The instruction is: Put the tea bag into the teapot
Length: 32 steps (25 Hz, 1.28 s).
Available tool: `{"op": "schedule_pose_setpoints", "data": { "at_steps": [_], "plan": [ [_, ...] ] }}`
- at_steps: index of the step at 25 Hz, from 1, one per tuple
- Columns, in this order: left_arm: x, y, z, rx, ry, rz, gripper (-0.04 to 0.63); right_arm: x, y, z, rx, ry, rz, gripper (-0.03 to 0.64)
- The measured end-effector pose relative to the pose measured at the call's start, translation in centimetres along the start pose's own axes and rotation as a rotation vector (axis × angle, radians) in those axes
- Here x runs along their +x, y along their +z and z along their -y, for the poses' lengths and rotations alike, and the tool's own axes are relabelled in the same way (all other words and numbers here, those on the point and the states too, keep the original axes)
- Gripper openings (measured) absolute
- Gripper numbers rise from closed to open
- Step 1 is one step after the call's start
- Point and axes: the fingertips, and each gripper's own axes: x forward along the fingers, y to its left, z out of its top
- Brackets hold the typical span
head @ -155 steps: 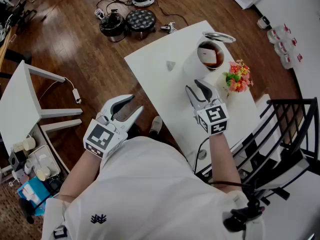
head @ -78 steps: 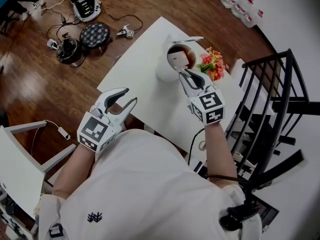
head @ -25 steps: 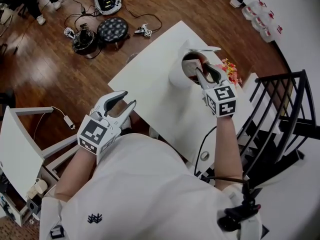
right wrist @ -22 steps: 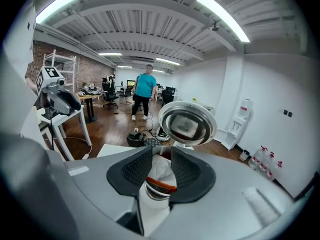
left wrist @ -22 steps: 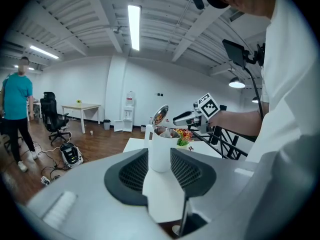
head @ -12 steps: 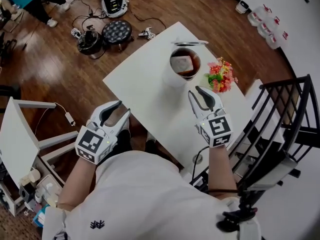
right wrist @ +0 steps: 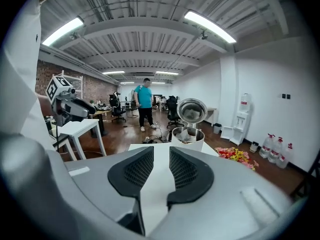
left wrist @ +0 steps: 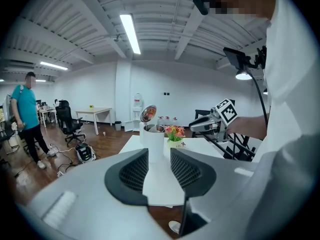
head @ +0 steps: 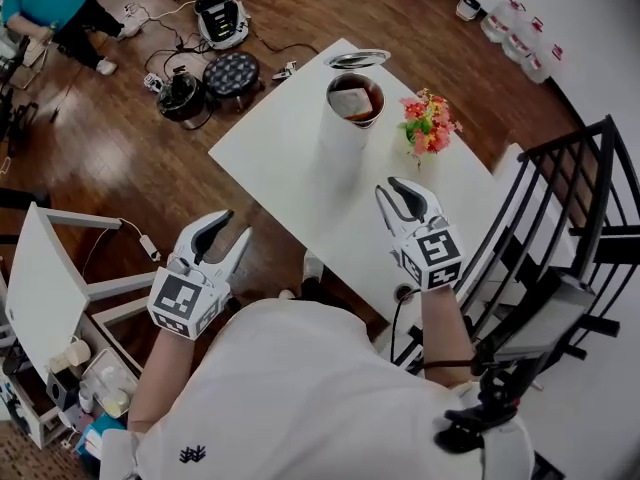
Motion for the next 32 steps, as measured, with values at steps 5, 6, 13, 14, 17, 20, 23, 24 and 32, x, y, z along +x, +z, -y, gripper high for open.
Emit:
{"op": "schedule_pose_setpoints", "data": {
  "at_steps": [5,6,13,14,17,20,23,24,32],
  "plan": [
    [-4.9,-1.7,1.5,-0.021,-0.002,0.048,0.127,-4.2,-0.4,-4.1,-0.003,-0.03,-0.005,0.094],
    [-5.9,-2.5,1.5,-0.03,-0.002,0.054,0.127,-4.7,-0.6,-5.2,-0.012,-0.036,-0.011,0.094],
    [-10.4,-7.2,4.1,-0.079,0.005,0.09,0.127,-10.2,-2.3,-11.4,-0.065,-0.041,-0.038,0.095],
    [-10.8,-7.4,4.7,-0.087,0.001,0.092,0.126,-11.0,-2.6,-11.9,-0.063,-0.04,-0.041,0.098],
    [-12.0,-7.3,6.6,-0.082,-0.007,0.104,0.127,-13.2,-2.3,-12.4,-0.074,-0.044,-0.026,0.101],
    [-12.2,-6.6,8.0,-0.071,-0.006,0.11,0.127,-15.1,-1.8,-11.9,-0.068,-0.055,0.022,0.104],
    [-11.4,-5.6,10.4,-0.081,-0.013,0.109,0.127,-17.4,-1.5,-11.2,-0.061,-0.04,0.054,0.112],
    [-10.8,-5.2,11.6,-0.082,-0.022,0.108,0.127,-18.3,-1.5,-10.7,-0.059,-0.036,0.061,0.112],
    [-5.6,-1.9,21.7,-0.042,-0.127,0.099,0.127,-26.1,-3.6,-6.2,-0.02,-0.051,0.082,0.118]
  ]
}}
